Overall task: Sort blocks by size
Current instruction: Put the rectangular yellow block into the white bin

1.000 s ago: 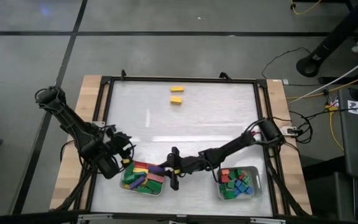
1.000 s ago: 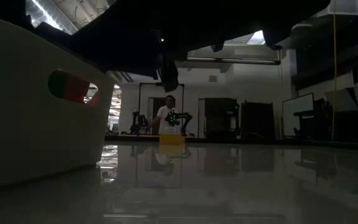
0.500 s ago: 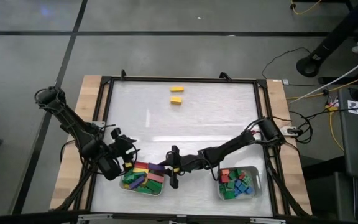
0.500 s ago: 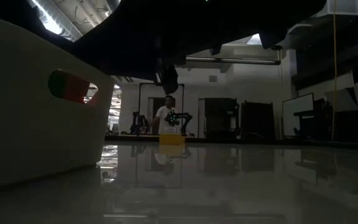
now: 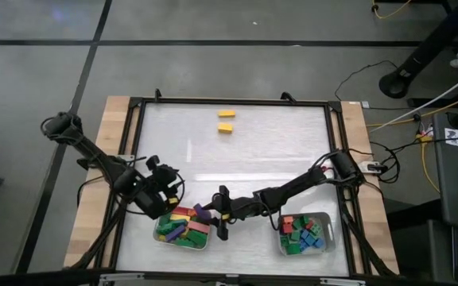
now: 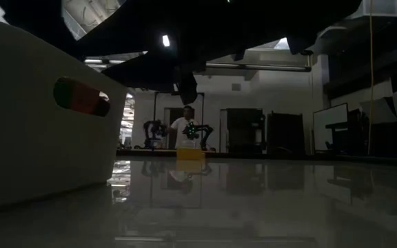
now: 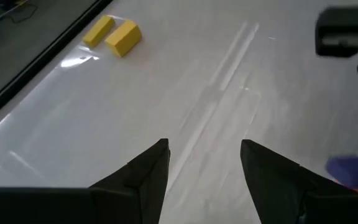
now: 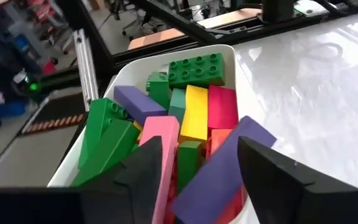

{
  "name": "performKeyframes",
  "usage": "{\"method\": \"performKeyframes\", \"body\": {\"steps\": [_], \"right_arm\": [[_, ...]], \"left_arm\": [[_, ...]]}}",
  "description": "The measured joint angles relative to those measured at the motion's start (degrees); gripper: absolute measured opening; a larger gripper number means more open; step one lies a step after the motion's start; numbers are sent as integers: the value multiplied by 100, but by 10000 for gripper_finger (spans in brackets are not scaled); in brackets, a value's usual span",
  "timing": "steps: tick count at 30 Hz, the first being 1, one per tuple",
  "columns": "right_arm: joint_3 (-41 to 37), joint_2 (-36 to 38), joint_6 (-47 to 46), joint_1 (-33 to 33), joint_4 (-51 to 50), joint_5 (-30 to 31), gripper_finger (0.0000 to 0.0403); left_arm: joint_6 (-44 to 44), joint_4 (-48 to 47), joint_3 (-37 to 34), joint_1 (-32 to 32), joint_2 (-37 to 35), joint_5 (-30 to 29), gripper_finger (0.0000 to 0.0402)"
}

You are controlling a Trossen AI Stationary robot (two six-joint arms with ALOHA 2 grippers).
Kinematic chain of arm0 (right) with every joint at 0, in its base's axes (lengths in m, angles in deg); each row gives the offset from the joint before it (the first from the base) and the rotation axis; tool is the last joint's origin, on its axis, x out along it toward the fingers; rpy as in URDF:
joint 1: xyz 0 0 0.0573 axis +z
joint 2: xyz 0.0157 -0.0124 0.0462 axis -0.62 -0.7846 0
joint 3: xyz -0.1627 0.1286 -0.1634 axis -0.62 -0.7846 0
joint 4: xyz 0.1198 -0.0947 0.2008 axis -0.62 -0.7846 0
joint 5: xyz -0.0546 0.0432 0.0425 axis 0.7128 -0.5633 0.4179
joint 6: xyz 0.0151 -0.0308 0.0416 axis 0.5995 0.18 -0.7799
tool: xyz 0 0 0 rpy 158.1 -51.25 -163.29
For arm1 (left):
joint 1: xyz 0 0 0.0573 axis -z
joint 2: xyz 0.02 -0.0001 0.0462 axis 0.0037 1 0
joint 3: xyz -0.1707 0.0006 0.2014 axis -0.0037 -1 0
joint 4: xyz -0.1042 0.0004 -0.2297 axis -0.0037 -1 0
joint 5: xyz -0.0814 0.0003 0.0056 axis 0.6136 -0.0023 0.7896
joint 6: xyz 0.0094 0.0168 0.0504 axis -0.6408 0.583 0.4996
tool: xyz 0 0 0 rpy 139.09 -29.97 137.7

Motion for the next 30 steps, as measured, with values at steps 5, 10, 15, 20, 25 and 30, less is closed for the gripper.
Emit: {"method": "performKeyframes", "body": {"steps": [5, 10, 15, 20, 25, 30], "right_arm": [[-2, 268, 723, -169, -599, -443, 213], [0, 886, 771, -499, -2218, -443, 213], [0, 1451, 916, -785, -3643, -407, 214], [-2, 1996, 1113, -818, -5008, 319, 214], [0, 2516, 1173, -811, -6139, 1157, 214], [0, 2775, 1173, -813, -7039, 1267, 214]], "left_arm": [[497, 732, 0, -530, 0, 8, 186], [902, 1551, 0, -1396, 0, 11, 186], [970, 2145, 0, -2481, 16, 80, 186], [1464, 2805, 0, -3501, 236, 893, 186], [2791, 4021, 0, -4223, 737, 1569, 186], [5523, 5055, 0, -4752, 1314, 2265, 186]]}}
